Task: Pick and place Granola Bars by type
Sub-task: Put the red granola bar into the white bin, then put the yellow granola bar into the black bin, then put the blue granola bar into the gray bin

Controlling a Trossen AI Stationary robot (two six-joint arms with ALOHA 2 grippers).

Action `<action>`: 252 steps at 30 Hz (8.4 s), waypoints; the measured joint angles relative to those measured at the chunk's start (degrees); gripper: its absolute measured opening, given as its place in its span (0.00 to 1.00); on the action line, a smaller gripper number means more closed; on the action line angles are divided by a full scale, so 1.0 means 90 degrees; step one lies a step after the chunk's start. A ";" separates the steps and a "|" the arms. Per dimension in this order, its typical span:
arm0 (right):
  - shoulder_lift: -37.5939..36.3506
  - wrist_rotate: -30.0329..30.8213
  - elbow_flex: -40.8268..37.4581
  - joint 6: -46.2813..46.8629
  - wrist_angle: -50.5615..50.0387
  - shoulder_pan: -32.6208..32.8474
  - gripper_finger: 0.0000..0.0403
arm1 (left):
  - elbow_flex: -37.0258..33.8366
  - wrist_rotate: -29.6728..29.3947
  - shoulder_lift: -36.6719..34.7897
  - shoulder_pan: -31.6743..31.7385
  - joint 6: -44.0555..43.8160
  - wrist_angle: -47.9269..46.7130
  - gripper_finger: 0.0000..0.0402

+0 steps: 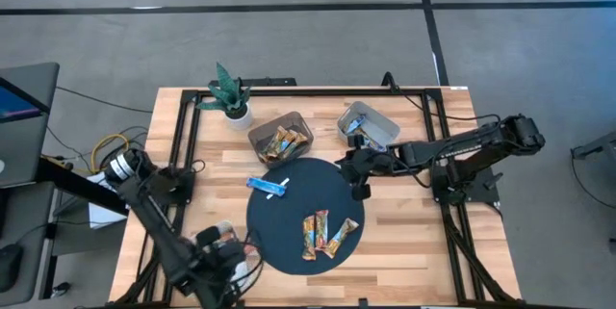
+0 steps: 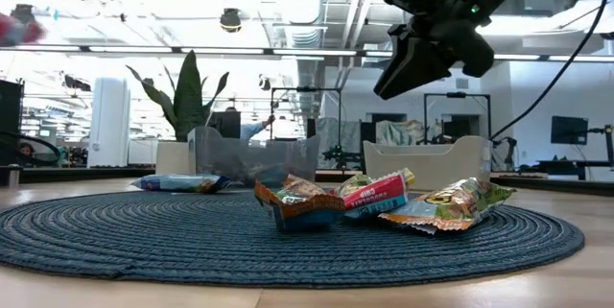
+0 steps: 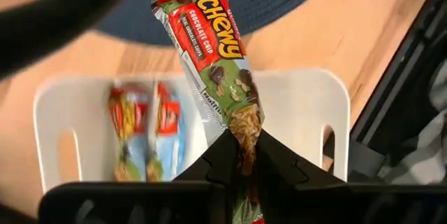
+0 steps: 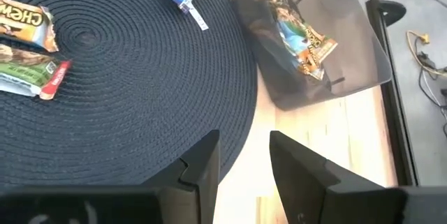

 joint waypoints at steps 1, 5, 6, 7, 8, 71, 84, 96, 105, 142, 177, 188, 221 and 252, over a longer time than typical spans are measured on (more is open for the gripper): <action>0.0000 0.0000 0.0000 0.0002 0.0000 -0.0016 0.29 | 0.0000 -0.0052 0.0000 -0.0122 -0.0303 -0.0078 0.08; 0.0000 -0.0002 0.0000 0.0002 0.0000 -0.0030 0.29 | -0.0071 -0.0151 0.0000 -0.0448 -0.1404 -0.0577 0.08; 0.0000 -0.0002 0.0000 0.0002 0.0000 -0.0018 0.29 | -0.0126 -0.0110 0.0000 -0.0481 -0.1606 -0.0675 0.08; 0.0000 -0.0002 0.0000 0.0002 0.0000 0.0000 0.29 | -0.0176 -0.0024 0.0000 -0.0507 -0.1773 -0.0784 0.08; 0.0000 -0.0002 0.0000 0.0001 0.0000 0.0023 0.29 | -0.0241 0.0069 0.0000 -0.0517 -0.1903 -0.0845 0.08; 0.2416 -0.3700 -0.0063 0.0729 0.1417 0.1219 0.29 | -0.0556 -0.5020 0.0007 -0.0244 0.2377 -0.1132 0.39; 0.2414 -0.3655 0.0108 0.0559 0.1164 0.1219 0.02 | -0.0559 -0.4996 0.0007 -0.0244 0.2179 -0.1121 0.39; 0.2163 -0.2933 0.1322 -0.0089 -0.0807 0.1218 0.01 | -0.0559 -0.4936 0.0007 -0.0246 0.2162 -0.1125 0.39; 0.1886 -0.1632 0.1871 -0.1101 -0.0825 0.0807 0.01 | -0.0684 -0.4676 0.0007 -0.0249 0.2124 -0.1118 0.39; 0.4520 -0.3483 0.3659 -0.1356 0.2939 -0.2783 0.10 | -0.1273 -0.4444 0.0005 -0.0253 0.1678 -0.1121 0.39; 0.1233 -0.4007 0.3406 -0.1239 -0.0972 -0.2098 0.38 | -0.1268 -0.5206 0.0005 0.0041 0.2603 -0.1071 0.39; -0.1191 -0.3985 0.0696 -0.0248 0.0666 -0.1884 0.33 | -0.1268 -0.5198 0.0005 0.0880 0.3851 -0.1386 0.39; -0.3276 -0.2446 -0.2470 -0.0156 0.2954 0.0057 0.33 | -0.1284 -0.0417 0.0005 0.4531 0.9061 0.1845 0.39; -0.3249 -0.2453 -0.2470 -0.0109 0.2897 0.0058 0.33 | -0.2760 -0.0079 0.0010 0.4905 0.9285 0.3050 0.27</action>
